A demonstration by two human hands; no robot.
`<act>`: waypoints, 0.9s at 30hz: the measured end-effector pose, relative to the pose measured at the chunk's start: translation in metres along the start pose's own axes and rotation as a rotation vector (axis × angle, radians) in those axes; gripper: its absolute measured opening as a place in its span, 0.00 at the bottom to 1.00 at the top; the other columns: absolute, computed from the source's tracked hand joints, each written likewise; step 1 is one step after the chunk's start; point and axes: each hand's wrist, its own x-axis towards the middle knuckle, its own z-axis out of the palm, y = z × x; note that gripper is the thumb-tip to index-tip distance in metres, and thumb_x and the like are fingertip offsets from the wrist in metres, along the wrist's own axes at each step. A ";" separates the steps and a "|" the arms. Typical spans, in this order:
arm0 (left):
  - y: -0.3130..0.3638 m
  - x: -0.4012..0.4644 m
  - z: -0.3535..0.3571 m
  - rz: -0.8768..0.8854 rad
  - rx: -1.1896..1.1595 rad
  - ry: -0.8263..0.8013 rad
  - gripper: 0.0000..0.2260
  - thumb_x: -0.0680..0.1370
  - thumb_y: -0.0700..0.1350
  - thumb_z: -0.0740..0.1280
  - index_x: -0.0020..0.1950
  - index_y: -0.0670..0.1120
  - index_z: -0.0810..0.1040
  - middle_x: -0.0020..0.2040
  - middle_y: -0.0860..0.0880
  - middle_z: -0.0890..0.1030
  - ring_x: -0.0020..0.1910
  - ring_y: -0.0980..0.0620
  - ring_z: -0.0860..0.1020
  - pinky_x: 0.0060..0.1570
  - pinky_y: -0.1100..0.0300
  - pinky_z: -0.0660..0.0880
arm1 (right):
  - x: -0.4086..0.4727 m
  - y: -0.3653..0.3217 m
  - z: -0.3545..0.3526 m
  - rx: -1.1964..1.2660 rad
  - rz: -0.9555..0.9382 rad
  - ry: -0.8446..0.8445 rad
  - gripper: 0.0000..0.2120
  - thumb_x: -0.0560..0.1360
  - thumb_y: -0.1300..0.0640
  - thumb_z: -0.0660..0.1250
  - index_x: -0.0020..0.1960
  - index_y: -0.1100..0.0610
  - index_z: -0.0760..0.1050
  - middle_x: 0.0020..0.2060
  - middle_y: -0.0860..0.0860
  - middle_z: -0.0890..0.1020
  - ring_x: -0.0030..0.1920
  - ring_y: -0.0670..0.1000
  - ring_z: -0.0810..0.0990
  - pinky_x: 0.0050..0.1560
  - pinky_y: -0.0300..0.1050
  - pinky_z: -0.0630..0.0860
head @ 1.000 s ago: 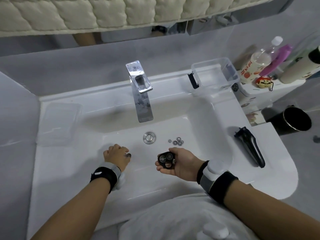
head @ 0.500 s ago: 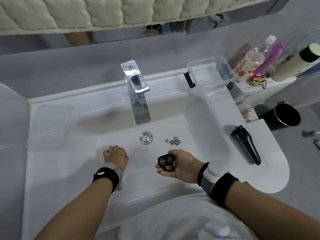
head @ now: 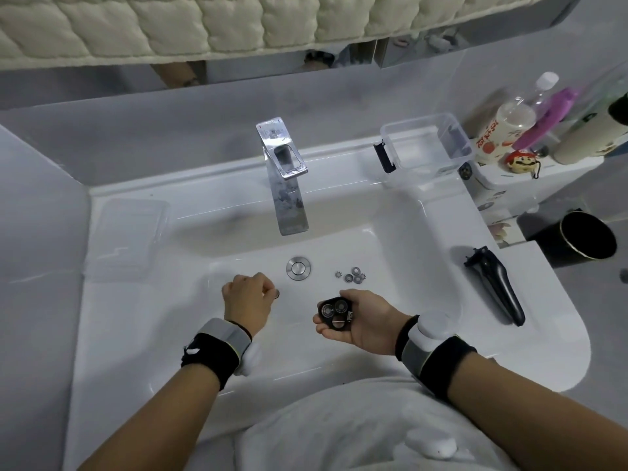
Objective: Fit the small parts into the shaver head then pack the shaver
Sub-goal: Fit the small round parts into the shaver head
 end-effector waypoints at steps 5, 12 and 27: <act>0.051 -0.025 -0.034 0.175 -0.417 -0.070 0.09 0.75 0.49 0.71 0.54 0.50 0.80 0.45 0.55 0.83 0.47 0.57 0.77 0.50 0.62 0.71 | 0.001 0.000 -0.003 0.020 -0.005 -0.024 0.24 0.86 0.51 0.50 0.60 0.70 0.74 0.48 0.66 0.83 0.47 0.63 0.82 0.45 0.51 0.85; 0.083 -0.054 -0.042 0.403 -0.339 -0.201 0.05 0.76 0.45 0.68 0.50 0.51 0.82 0.43 0.59 0.79 0.48 0.63 0.72 0.50 0.74 0.65 | -0.001 -0.002 -0.005 0.062 -0.050 -0.123 0.23 0.86 0.54 0.49 0.58 0.67 0.78 0.46 0.59 0.84 0.39 0.57 0.85 0.48 0.53 0.84; 0.085 -0.063 -0.022 0.276 -0.364 -0.083 0.07 0.71 0.47 0.72 0.45 0.53 0.76 0.53 0.57 0.75 0.58 0.57 0.69 0.56 0.62 0.62 | -0.005 0.000 -0.003 0.055 -0.065 -0.168 0.22 0.85 0.53 0.50 0.55 0.66 0.78 0.44 0.59 0.86 0.44 0.56 0.87 0.47 0.51 0.85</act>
